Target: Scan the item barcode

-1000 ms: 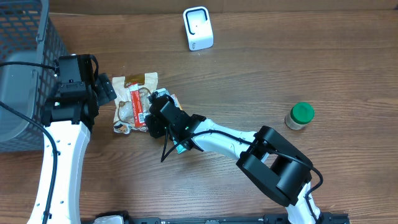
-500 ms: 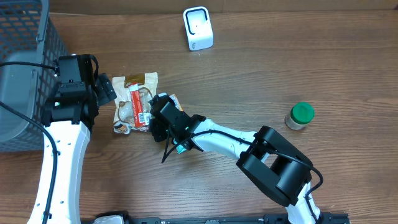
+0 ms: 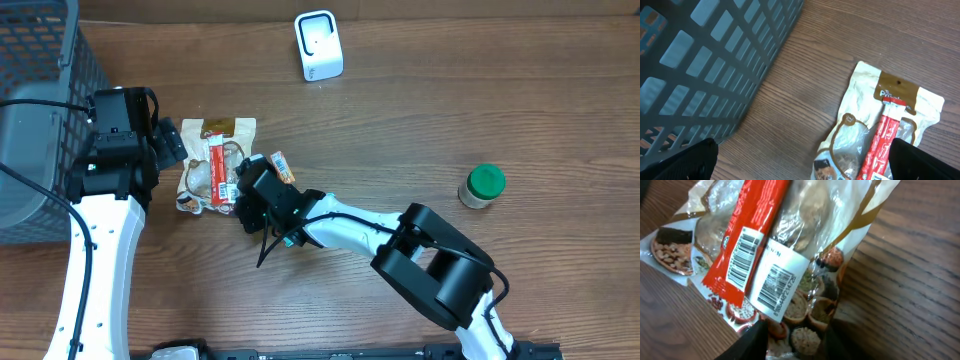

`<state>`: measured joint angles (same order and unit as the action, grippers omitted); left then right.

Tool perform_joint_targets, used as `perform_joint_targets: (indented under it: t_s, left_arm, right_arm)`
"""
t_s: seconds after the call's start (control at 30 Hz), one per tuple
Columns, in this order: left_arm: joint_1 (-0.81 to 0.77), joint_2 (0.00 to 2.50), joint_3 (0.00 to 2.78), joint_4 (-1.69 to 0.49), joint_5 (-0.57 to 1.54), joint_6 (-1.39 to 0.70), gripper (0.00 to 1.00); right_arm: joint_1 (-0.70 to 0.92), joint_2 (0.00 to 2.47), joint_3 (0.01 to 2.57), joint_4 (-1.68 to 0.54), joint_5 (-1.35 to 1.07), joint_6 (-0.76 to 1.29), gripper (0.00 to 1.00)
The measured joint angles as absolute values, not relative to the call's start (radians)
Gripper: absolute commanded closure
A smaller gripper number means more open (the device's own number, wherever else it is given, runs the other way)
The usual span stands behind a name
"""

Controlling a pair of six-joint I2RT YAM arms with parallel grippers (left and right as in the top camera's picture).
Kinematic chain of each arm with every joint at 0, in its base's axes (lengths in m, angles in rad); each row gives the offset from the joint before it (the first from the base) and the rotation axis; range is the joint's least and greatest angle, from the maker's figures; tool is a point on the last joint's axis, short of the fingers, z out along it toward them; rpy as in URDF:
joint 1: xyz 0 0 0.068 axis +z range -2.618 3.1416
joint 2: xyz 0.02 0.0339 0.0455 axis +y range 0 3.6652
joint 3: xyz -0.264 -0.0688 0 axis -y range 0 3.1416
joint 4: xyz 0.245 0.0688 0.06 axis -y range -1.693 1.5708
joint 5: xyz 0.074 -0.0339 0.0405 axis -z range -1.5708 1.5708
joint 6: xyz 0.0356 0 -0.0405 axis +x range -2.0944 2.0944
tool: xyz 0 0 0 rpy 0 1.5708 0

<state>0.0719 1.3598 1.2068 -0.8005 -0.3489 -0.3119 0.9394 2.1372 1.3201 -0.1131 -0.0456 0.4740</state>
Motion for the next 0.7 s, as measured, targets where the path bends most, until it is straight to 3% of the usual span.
perform_joint_targets:
  t_s: [0.07,0.7]
  left_arm:
    - [0.072,1.36,1.207,-0.8,-0.349,-0.312,0.0]
    - [0.072,1.36,1.207,-0.801,-0.349,-0.312,0.0]
  right_arm:
    - [0.939,2.139,1.32,-0.114,-0.047,0.471,0.96]
    - [0.939,2.05,1.319,-0.128,-0.056,0.437,0.96]
